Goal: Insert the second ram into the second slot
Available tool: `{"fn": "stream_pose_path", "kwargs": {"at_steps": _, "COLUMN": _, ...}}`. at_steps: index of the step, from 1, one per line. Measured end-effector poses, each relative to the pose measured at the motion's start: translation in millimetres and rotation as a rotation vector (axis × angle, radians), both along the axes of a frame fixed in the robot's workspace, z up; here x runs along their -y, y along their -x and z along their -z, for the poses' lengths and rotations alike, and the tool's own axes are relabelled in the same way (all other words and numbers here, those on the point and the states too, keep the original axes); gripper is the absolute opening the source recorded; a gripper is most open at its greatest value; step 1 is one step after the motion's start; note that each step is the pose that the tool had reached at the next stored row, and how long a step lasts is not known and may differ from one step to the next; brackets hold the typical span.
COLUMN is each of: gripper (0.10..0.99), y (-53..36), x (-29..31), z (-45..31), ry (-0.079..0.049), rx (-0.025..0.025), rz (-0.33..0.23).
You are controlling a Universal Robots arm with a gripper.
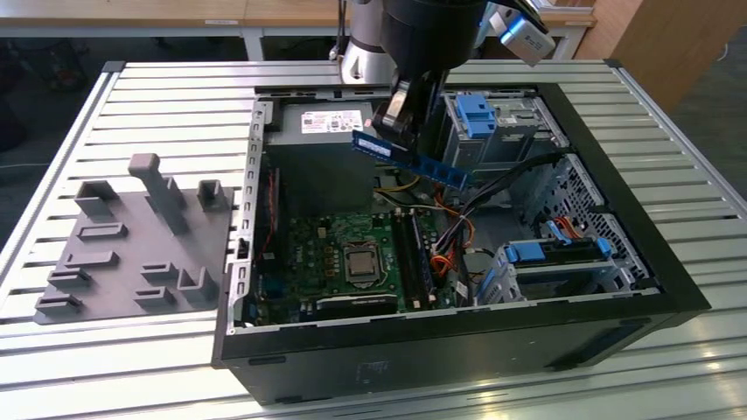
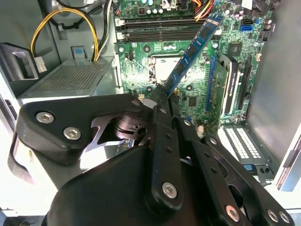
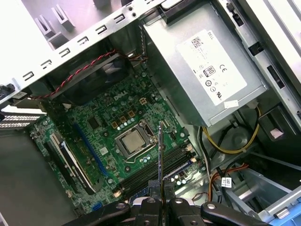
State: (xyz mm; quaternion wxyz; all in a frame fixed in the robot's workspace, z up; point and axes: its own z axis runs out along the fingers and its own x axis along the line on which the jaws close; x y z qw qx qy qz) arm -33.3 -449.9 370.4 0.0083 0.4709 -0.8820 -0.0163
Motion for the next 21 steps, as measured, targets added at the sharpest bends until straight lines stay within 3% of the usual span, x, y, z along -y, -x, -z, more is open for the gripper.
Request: {"fn": "stream_pose_path", "kwargs": {"at_steps": 21, "gripper": 0.137, "y": 0.0, "x": 0.0, "z": 0.0, "ry": 0.0, "rx": 0.0, "rz": 0.042}}
